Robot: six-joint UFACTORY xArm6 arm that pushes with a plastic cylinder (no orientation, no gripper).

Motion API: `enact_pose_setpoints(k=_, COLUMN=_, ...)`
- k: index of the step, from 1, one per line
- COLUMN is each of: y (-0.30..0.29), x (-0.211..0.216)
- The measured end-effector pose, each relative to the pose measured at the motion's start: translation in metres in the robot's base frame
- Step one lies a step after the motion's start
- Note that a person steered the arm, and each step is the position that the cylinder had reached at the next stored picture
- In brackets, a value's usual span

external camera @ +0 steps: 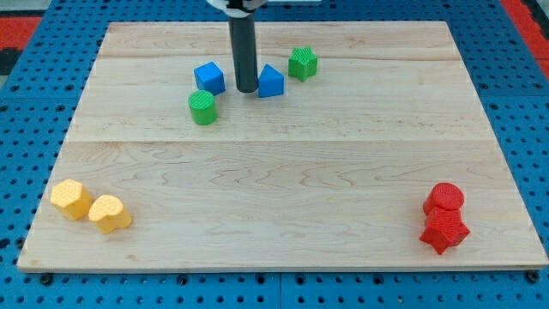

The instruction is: Move the group of blocks left a bit

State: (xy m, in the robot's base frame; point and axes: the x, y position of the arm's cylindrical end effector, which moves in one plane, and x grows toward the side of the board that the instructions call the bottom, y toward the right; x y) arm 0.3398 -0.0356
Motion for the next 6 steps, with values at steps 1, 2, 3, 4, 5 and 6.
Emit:
enact_pose_setpoints(k=1, y=-0.006, x=-0.016)
enact_pose_setpoints(k=2, y=-0.005, x=-0.041)
enact_pose_setpoints(k=3, y=0.049, x=-0.047)
enact_pose_setpoints(k=4, y=0.082, x=-0.046)
enact_pose_setpoints(k=5, y=0.029, x=-0.033)
enact_pose_setpoints(k=6, y=0.017, x=0.004)
